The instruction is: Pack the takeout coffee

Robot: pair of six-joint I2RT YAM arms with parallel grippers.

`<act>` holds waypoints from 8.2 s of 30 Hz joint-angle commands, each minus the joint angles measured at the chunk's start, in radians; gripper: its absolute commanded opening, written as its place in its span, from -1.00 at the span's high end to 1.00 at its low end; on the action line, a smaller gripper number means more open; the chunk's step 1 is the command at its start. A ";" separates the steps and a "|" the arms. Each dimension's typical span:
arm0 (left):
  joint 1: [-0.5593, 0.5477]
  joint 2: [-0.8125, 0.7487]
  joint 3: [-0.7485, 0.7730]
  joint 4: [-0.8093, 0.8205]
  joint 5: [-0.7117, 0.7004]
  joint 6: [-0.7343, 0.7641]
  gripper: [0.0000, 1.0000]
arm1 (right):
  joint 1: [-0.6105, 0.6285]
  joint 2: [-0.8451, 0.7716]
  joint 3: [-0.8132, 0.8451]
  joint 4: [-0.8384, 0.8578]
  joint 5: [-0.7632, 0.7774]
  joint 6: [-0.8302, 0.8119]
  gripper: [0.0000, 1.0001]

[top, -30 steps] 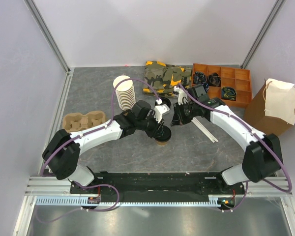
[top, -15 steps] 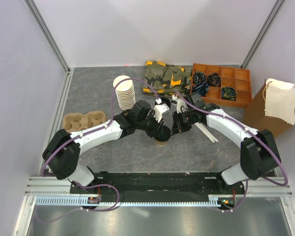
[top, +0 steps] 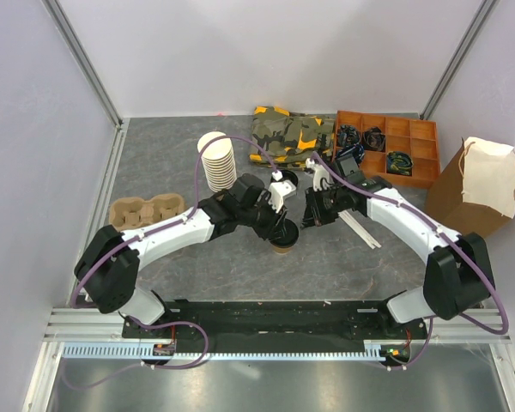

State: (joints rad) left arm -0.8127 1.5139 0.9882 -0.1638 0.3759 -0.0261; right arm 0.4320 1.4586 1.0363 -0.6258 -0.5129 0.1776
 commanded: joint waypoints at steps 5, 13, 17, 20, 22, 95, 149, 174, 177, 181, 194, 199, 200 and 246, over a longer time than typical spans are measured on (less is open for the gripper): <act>0.043 -0.119 0.081 -0.115 0.027 -0.097 0.24 | 0.051 -0.043 0.064 0.054 -0.070 0.069 0.62; 0.139 -0.241 -0.069 -0.106 0.044 -0.149 0.21 | 0.119 0.017 0.080 0.084 -0.018 0.059 0.64; 0.156 -0.241 -0.120 -0.088 0.034 -0.166 0.25 | 0.119 0.060 0.096 0.074 0.014 0.008 0.67; 0.158 -0.219 -0.158 -0.043 0.035 -0.140 0.33 | 0.119 0.089 0.117 0.063 0.030 -0.009 0.68; 0.156 -0.193 -0.175 -0.014 0.053 -0.118 0.35 | 0.119 0.101 0.133 0.063 0.037 -0.023 0.69; 0.027 -0.152 0.081 -0.118 -0.091 0.147 0.41 | 0.065 0.152 0.131 0.061 0.040 -0.098 0.72; 0.119 -0.461 -0.095 -0.232 0.047 0.241 -0.50 | 0.011 -0.213 0.029 0.011 0.086 -0.092 -0.25; -0.132 -0.160 -0.476 0.575 -0.531 -0.044 -0.42 | -0.024 -0.058 -0.182 0.221 -0.002 0.106 -0.07; -0.131 -0.112 -0.470 0.627 -0.505 -0.072 -0.42 | -0.050 -0.049 -0.176 0.219 -0.010 0.111 -0.08; -0.131 -0.049 -0.464 0.708 -0.496 -0.080 -0.41 | -0.107 -0.053 -0.170 0.212 -0.019 0.111 -0.08; -0.123 0.134 -0.349 0.802 -0.514 -0.077 -0.37 | -0.185 -0.066 -0.131 0.181 -0.036 0.086 -0.08; -0.105 0.212 -0.294 0.831 -0.497 -0.055 -0.33 | -0.226 -0.067 -0.113 0.172 -0.036 0.072 -0.08; -0.099 0.226 -0.283 0.836 -0.496 -0.055 -0.32 | -0.240 -0.067 -0.105 0.170 -0.035 0.069 -0.08; 0.145 -0.693 -0.206 -0.060 -0.167 -0.047 -0.99 | -0.338 -0.327 0.356 0.098 -0.090 0.474 -0.96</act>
State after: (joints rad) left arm -0.7879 0.9161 0.6846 0.0238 0.2367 -0.0601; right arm 0.0944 1.1236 1.3201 -0.5724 -0.5804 0.4026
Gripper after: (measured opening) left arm 0.994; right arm 0.979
